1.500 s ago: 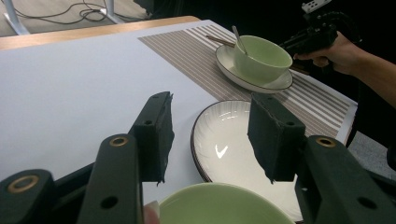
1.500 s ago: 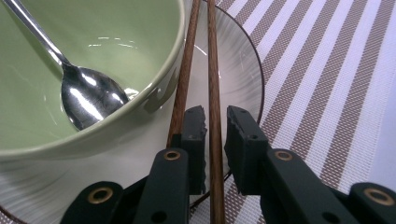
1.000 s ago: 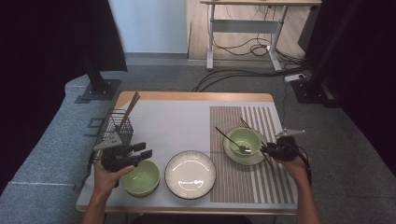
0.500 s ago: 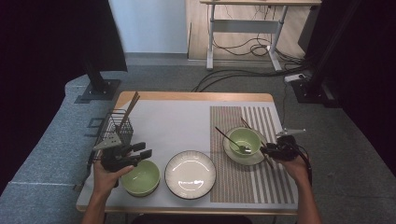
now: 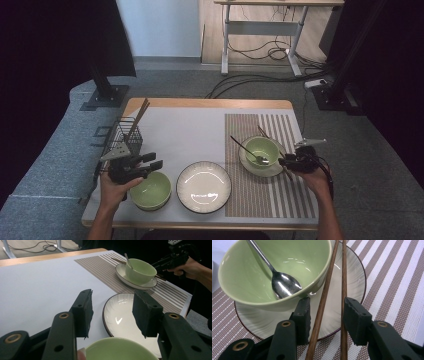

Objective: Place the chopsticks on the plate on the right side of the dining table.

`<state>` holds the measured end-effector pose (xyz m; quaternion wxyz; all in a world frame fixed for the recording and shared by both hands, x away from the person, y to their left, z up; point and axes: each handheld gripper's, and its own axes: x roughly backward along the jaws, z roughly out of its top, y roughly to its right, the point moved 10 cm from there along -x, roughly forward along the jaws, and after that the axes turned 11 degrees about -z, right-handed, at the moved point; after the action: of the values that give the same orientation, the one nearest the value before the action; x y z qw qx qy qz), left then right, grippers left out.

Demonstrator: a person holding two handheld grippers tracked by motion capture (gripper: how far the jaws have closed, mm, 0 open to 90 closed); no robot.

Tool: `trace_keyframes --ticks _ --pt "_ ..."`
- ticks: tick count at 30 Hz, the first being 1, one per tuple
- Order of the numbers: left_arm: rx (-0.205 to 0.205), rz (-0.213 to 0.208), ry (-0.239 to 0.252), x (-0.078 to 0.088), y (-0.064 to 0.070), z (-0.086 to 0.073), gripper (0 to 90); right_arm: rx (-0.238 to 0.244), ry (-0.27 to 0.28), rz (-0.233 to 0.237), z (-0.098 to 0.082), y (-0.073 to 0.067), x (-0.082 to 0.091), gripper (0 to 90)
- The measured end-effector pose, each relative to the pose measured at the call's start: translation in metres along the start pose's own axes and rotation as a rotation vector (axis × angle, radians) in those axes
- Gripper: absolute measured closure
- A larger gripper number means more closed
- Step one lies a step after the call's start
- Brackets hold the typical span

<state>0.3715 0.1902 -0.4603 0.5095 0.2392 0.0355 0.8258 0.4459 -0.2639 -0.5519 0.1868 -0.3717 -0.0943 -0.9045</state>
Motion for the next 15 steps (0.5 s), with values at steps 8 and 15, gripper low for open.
trace_keyframes --ticks 8,15 --pt "0.0 0.0 0.0 0.0 -0.0001 0.0001 50.6 0.014 -0.005 -0.027 -0.0005 -0.002 0.0025 54.3" --pt "0.0 0.0 0.004 0.0008 0.0003 0.0005 50.6 0.03 -0.016 -0.047 -0.0026 -0.0052 0.0019 54.0"
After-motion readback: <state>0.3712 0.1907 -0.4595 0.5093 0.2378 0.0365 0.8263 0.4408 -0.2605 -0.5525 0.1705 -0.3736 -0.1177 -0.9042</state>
